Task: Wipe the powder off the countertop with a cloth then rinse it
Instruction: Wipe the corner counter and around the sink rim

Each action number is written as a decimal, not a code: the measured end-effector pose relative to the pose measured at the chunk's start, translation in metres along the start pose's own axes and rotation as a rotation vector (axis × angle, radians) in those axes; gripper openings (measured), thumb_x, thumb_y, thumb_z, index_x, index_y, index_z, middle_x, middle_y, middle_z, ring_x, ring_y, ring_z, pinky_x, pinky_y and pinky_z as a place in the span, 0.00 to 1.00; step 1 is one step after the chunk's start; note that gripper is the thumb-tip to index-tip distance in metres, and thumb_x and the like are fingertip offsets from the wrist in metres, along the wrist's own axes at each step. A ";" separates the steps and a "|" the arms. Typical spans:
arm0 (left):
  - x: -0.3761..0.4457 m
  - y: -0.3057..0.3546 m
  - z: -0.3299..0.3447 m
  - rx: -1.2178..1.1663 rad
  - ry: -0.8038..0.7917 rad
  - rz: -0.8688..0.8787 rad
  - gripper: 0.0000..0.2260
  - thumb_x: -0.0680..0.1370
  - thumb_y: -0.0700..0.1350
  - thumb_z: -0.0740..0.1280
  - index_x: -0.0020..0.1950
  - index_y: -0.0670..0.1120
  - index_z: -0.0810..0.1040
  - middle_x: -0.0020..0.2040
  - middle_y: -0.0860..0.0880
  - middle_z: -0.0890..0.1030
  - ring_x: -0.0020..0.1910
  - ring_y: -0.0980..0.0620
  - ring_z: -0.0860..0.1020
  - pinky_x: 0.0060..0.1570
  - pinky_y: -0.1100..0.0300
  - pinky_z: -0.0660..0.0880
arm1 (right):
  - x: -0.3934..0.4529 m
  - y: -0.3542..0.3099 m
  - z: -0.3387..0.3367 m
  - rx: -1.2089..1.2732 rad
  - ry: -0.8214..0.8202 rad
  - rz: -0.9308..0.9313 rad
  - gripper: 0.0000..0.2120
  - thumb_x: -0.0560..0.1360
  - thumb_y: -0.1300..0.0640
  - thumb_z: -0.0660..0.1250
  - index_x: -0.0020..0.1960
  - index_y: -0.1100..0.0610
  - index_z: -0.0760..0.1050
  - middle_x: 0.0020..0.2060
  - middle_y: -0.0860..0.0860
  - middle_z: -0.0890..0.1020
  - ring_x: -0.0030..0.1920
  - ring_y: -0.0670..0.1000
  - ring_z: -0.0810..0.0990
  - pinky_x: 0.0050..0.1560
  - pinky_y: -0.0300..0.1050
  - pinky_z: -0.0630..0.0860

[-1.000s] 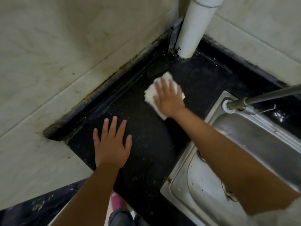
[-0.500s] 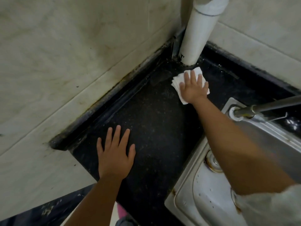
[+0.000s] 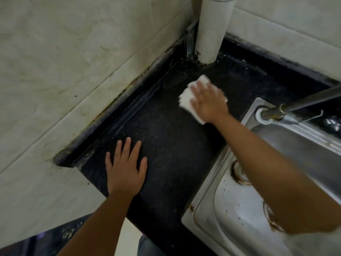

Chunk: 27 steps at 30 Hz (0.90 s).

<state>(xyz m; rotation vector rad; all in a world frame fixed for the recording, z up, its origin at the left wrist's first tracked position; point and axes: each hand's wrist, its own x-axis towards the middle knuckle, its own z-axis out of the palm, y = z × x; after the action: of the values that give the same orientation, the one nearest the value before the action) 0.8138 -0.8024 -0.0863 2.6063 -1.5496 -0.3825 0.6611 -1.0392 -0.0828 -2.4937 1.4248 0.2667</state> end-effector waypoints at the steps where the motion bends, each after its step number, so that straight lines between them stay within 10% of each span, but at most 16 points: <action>1: -0.001 -0.001 0.001 0.000 0.000 0.001 0.37 0.68 0.63 0.32 0.74 0.54 0.53 0.76 0.51 0.49 0.69 0.58 0.39 0.70 0.51 0.36 | 0.009 0.017 -0.006 0.050 -0.002 0.088 0.25 0.81 0.44 0.40 0.76 0.48 0.42 0.76 0.48 0.43 0.76 0.53 0.42 0.72 0.55 0.43; 9: 0.001 0.001 0.005 -0.001 0.010 0.037 0.38 0.69 0.64 0.31 0.74 0.51 0.55 0.73 0.53 0.47 0.70 0.56 0.40 0.68 0.50 0.36 | 0.025 0.078 -0.028 0.255 0.039 0.611 0.25 0.82 0.48 0.41 0.76 0.53 0.40 0.76 0.50 0.40 0.75 0.55 0.40 0.74 0.54 0.40; 13: 0.003 0.003 -0.004 0.016 -0.053 0.032 0.42 0.67 0.67 0.28 0.74 0.51 0.56 0.76 0.48 0.54 0.74 0.51 0.44 0.70 0.48 0.39 | 0.011 0.043 -0.022 0.201 0.015 0.549 0.26 0.82 0.48 0.41 0.76 0.55 0.38 0.75 0.52 0.39 0.75 0.57 0.38 0.73 0.54 0.39; 19: 0.023 0.021 -0.015 0.139 -0.001 0.246 0.25 0.74 0.53 0.51 0.57 0.40 0.79 0.58 0.37 0.78 0.60 0.36 0.75 0.55 0.32 0.63 | 0.010 0.010 -0.012 0.144 -0.015 0.206 0.25 0.82 0.49 0.42 0.76 0.52 0.39 0.76 0.49 0.40 0.75 0.53 0.39 0.73 0.53 0.39; 27: 0.065 0.071 -0.005 0.203 -0.024 0.478 0.22 0.73 0.52 0.53 0.56 0.42 0.80 0.58 0.38 0.78 0.58 0.37 0.76 0.51 0.33 0.66 | 0.021 0.069 -0.028 0.184 -0.003 0.675 0.26 0.82 0.49 0.40 0.76 0.57 0.38 0.76 0.53 0.40 0.75 0.57 0.40 0.73 0.55 0.39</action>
<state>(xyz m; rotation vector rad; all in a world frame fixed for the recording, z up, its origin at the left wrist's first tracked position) 0.7840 -0.8936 -0.0785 2.2487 -2.2413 -0.2231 0.6134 -1.0985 -0.0715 -1.7969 2.1384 0.2439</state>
